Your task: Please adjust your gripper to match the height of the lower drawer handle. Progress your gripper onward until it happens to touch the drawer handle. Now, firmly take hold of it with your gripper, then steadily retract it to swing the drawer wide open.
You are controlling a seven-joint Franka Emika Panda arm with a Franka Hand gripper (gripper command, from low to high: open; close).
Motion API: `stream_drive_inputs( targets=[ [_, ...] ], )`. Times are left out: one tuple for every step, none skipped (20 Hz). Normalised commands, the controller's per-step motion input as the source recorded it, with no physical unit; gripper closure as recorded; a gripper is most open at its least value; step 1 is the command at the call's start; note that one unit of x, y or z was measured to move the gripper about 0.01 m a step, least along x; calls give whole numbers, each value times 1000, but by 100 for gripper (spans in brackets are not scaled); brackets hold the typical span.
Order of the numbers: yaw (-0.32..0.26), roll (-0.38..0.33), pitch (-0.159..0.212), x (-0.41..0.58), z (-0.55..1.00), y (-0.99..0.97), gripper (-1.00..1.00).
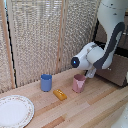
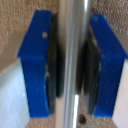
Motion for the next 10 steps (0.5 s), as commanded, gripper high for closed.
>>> stream_drive_inputs(
  targets=[
    [0,0,78,171,663,-26,-100],
    [29,0,55,140,683,-40,-100],
    [64,0,33,140,634,-69,-100],
    [39,-1,25,100,649,-37,-100],
    [24,-35,42,100,680,0,-100],
    [0,-48,50,37,620,0,-100],
    [1,-49,36,0,494,0,-100],
    [0,-115,31,0,451,100,-100],
    [0,-125,20,0,340,126,-100],
    [0,-150,21,0,280,191,-100]
  ],
)
